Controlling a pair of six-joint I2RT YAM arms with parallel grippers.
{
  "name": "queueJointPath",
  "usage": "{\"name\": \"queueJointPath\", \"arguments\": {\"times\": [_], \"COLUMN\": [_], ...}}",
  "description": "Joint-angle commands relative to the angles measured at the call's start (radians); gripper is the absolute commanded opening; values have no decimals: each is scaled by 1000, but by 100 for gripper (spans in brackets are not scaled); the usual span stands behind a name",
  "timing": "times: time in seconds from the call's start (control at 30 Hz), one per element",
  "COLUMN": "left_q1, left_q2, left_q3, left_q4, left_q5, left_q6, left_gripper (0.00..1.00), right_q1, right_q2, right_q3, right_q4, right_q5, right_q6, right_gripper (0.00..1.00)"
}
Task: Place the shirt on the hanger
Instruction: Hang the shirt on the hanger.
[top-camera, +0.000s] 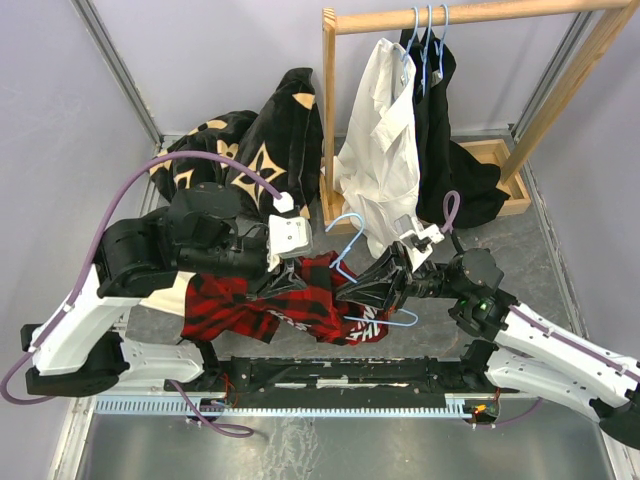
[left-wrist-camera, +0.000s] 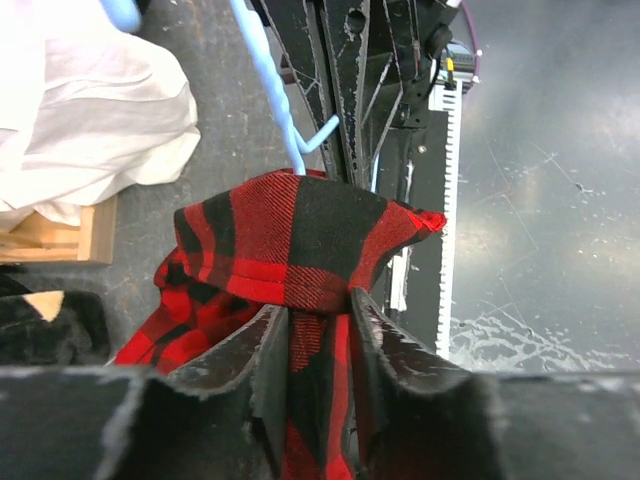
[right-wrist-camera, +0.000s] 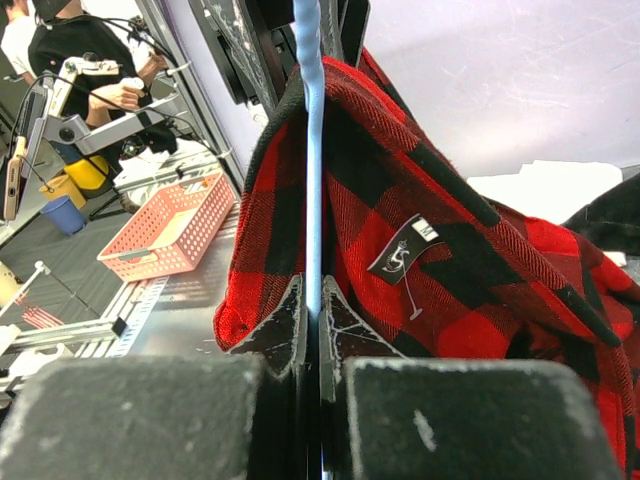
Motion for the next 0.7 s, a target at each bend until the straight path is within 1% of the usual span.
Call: {"name": "queueJointPath", "arguments": {"times": [0.0, 0.03, 0.1, 0.17, 0.23, 0.3, 0.33, 0.4, 0.47, 0.5, 0.53, 0.67], "left_q1": [-3, -3, -4, -4, -3, -3, -3, -3, -4, -3, -4, -3], "left_q2": [7, 8, 6, 3, 3, 3, 1, -4, -11, -16, -22, -68], "left_q3": [7, 6, 5, -1, -8, -11, -13, -20, -28, -35, -46, -100], "left_q4": [-6, -6, -6, -5, -4, -2, 2, 10, 19, 25, 38, 99], "left_q5": [62, 67, 72, 70, 69, 62, 56, 47, 39, 35, 29, -19], "left_q6": [17, 18, 16, 17, 18, 18, 21, 20, 19, 17, 16, 2], "left_gripper": [30, 27, 26, 22, 15, 5, 3, 3, 3, 3, 3, 3], "right_q1": [-5, -4, -5, -5, -4, -5, -4, -5, -4, -4, -4, -4], "right_q2": [-11, -11, -8, -4, -3, -8, -12, -23, -34, -38, -44, -64], "right_q3": [64, 67, 71, 73, 78, 86, 91, 101, 112, 119, 128, 180], "right_q4": [59, 54, 47, 42, 24, -9, -33, -75, -118, -147, -180, -346], "right_q5": [3, 7, 11, 19, 29, 42, 51, 64, 77, 83, 90, 155], "right_q6": [-18, -21, -25, -28, -37, -53, -63, -80, -95, -106, -116, -169], "right_gripper": [0, 0, 0, 0, 0, 0, 0, 1, 5, 8, 13, 25]}}
